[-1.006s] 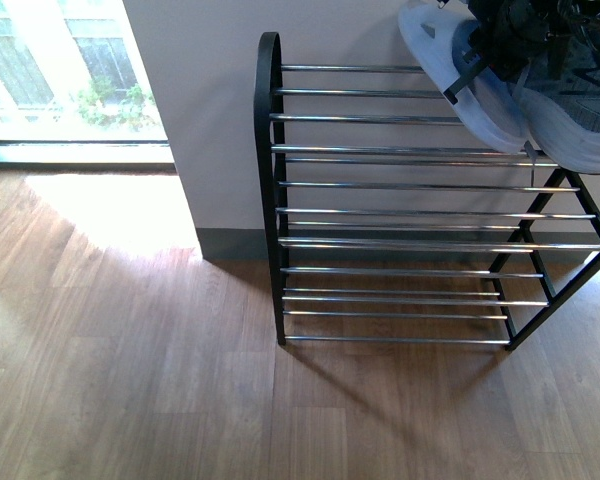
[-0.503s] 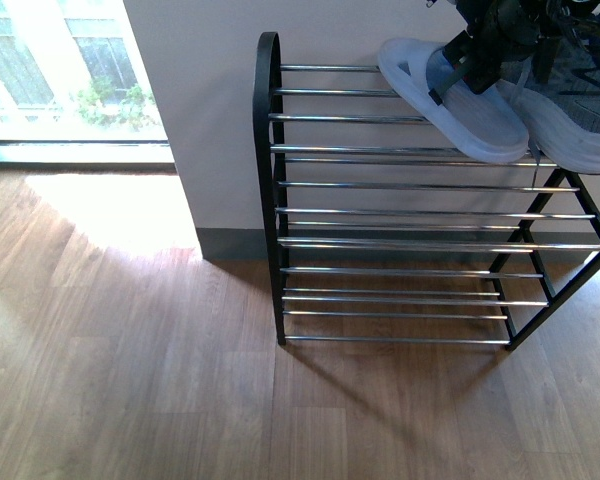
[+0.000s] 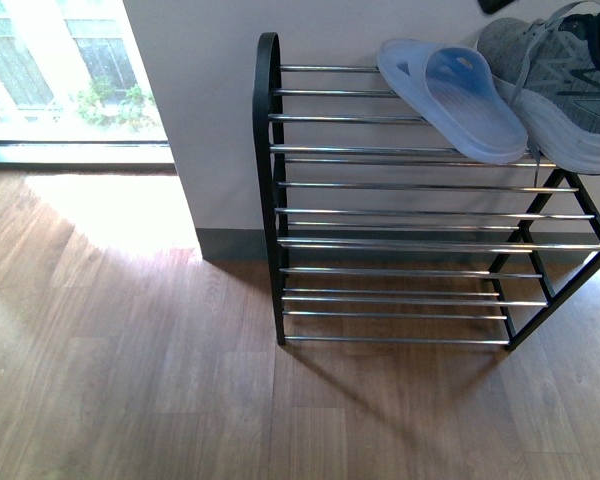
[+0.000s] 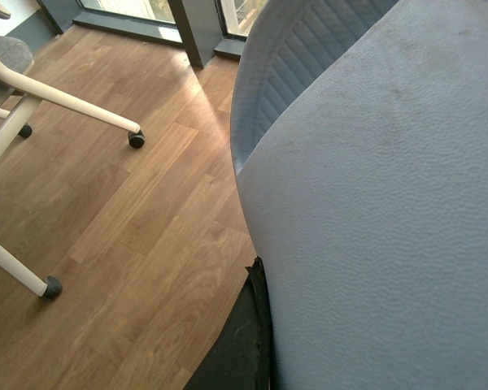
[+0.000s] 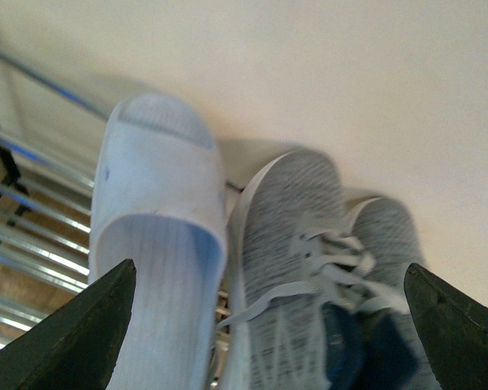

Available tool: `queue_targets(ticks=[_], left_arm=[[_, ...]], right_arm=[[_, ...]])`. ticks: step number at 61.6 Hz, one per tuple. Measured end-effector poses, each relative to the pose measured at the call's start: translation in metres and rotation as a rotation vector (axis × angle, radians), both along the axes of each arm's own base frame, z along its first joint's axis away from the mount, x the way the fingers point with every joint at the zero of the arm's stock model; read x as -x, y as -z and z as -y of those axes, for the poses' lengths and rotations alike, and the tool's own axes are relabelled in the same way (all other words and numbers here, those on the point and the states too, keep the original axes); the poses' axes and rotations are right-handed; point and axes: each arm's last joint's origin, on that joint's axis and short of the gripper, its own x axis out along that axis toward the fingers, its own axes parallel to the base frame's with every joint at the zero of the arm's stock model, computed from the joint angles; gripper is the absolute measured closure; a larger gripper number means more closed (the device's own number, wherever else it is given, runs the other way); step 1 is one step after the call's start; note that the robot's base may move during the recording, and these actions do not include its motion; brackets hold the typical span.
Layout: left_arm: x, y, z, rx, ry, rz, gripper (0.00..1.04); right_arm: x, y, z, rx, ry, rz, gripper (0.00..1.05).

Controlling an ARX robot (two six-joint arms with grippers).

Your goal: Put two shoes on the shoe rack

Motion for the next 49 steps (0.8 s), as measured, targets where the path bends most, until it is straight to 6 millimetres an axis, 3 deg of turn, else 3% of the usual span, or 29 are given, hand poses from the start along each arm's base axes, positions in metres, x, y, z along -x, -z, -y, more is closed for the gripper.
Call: queue_targets(ticks=[5, 10, 17, 30, 35, 49], left_arm=[[0.0, 0.0, 0.0, 0.0, 0.0, 0.0, 1.03], [0.0, 0.0, 0.0, 0.0, 0.0, 0.0, 1.03], [0.0, 0.0, 0.0, 0.0, 0.0, 0.0, 1.03], [0.0, 0.0, 0.0, 0.0, 0.0, 0.0, 1.03], [0.0, 0.0, 0.0, 0.0, 0.0, 0.0, 1.03], [0.0, 0.0, 0.0, 0.0, 0.0, 0.0, 1.03]], right_arm=[[0.003, -0.008, 0.005, -0.129, 0.034, 0.153, 0.17], [0.015, -0.001, 0.013, -0.281, 0.061, 0.317, 0.27], [0.07, 0.025, 0.038, -0.484, 0.085, 0.464, 0.53], [0.126, 0.028, 0.06, -0.533, 0.097, 0.503, 0.85], [0.151, 0.039, 0.067, -0.534, 0.098, 0.476, 1.04], [0.203, 0.049, 0.081, -0.538, 0.104, 0.474, 1.03]])
